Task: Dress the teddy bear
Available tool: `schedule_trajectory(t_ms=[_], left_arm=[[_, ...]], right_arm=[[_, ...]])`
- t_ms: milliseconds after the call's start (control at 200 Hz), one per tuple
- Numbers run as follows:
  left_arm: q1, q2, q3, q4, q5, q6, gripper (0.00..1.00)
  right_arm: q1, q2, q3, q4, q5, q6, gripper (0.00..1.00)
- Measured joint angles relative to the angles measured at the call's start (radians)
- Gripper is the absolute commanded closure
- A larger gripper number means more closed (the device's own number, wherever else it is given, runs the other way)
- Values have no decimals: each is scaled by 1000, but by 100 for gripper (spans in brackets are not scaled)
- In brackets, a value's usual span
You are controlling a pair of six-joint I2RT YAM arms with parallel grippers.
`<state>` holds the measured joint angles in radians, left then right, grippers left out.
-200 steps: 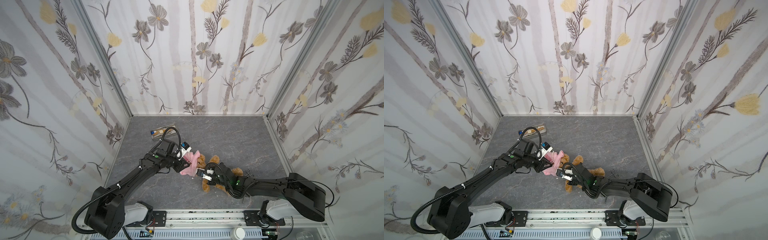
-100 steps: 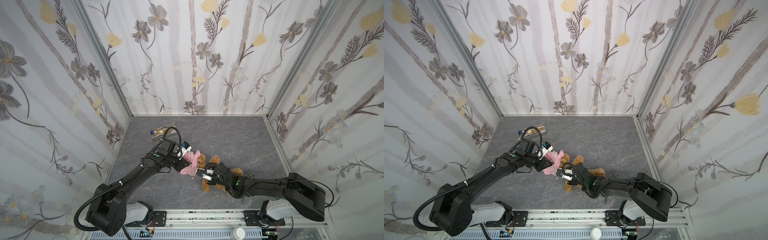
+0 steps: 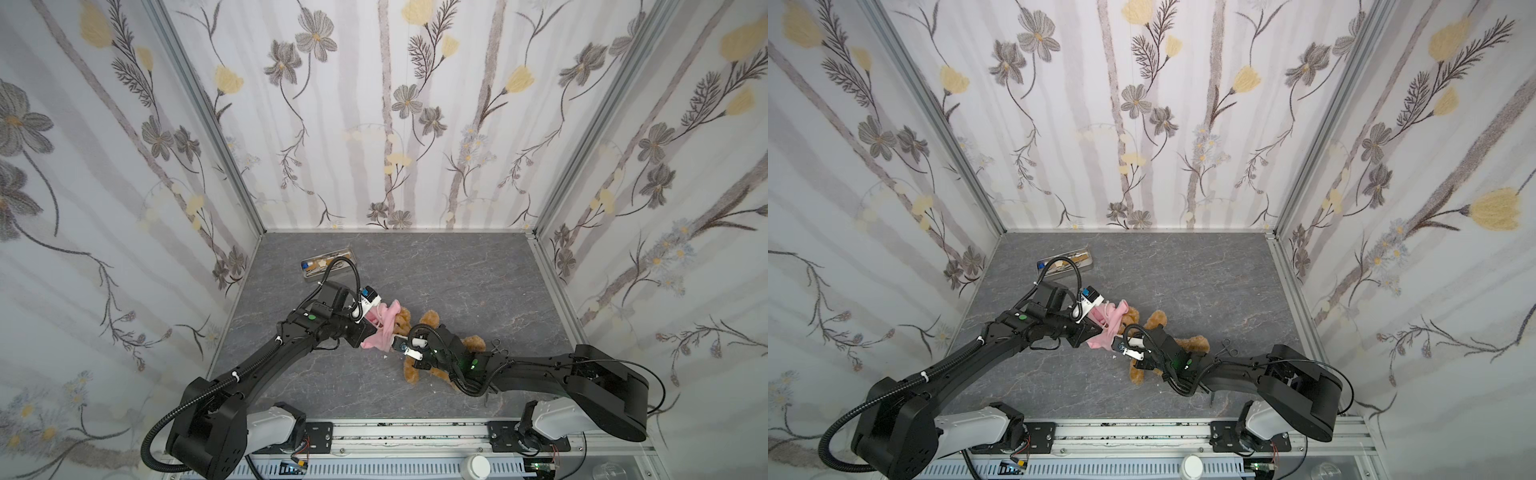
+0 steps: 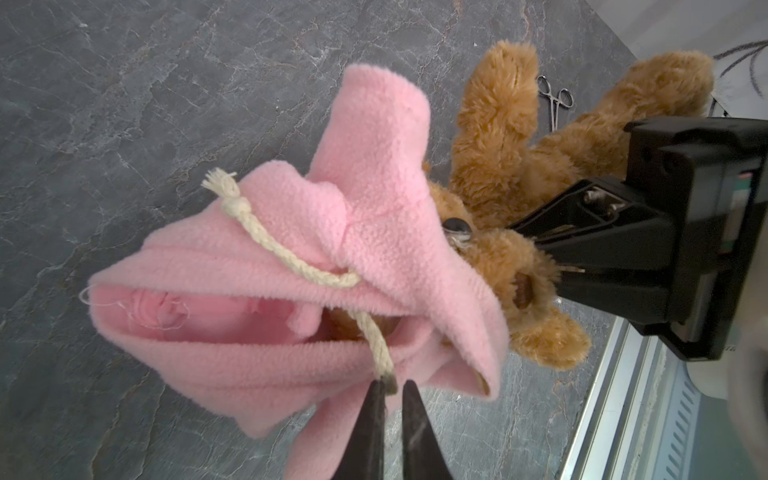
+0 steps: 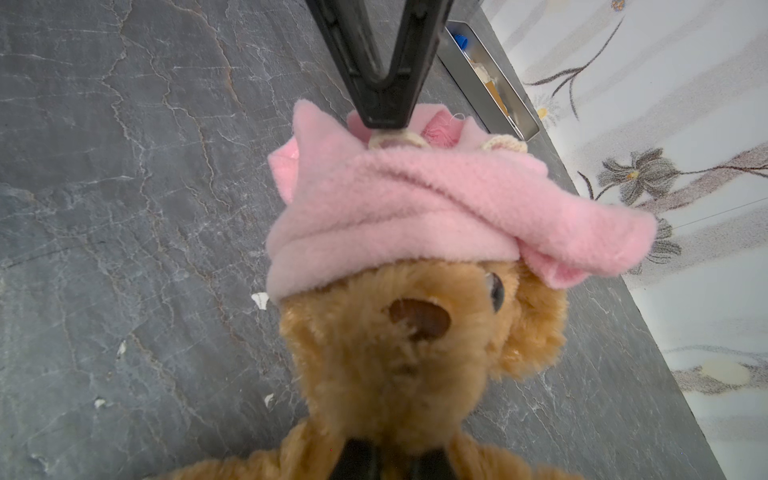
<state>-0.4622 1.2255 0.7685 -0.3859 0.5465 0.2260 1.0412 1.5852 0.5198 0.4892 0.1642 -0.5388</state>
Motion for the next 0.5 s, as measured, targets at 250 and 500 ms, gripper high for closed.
schedule_trajectory(t_ms=[250, 500], left_arm=[[0, -9, -8, 7, 11, 2, 73], [0, 50, 42, 34, -14, -43, 68]], right_arm=[[-8, 0, 3, 0, 2, 7, 100], [-8, 0, 3, 1, 2, 7, 100]])
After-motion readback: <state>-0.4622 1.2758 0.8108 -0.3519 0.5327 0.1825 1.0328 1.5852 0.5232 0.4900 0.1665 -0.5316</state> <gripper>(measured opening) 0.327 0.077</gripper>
